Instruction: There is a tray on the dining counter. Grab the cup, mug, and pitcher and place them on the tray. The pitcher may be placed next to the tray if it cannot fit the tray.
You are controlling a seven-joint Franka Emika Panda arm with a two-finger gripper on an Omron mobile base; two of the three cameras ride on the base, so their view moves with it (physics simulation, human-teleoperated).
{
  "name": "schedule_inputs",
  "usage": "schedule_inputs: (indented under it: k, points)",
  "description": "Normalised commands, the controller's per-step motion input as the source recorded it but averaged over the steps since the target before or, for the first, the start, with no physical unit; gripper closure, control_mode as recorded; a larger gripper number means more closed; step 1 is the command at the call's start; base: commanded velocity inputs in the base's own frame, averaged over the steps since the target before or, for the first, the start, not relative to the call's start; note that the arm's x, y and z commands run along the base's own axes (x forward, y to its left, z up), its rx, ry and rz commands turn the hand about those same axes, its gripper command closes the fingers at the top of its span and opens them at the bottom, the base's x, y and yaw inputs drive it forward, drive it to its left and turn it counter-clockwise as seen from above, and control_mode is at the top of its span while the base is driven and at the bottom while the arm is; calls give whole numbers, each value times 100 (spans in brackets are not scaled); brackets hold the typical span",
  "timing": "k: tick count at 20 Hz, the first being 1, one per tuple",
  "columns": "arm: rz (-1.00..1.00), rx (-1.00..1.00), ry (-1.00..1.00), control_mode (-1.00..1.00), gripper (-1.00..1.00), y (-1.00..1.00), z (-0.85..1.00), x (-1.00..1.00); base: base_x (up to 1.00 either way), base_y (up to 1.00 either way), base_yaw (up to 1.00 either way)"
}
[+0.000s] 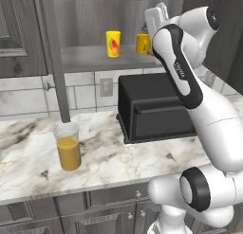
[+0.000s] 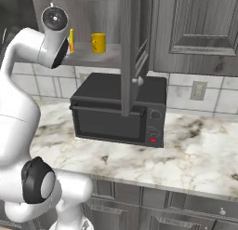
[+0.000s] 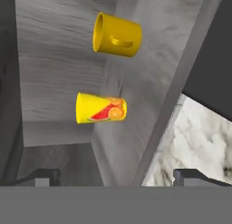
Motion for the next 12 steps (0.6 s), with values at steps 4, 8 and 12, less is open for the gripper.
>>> schedule_inputs:
  k: [4,8,12]
  points:
    - [0,0,0,-100,-100,1,-10,53,0,0,0]
    - [0,0,0,-100,-100,3,-10,43,0,0,0]
    - [0,0,0,-100,-100,11,-8,40,0,0,0]
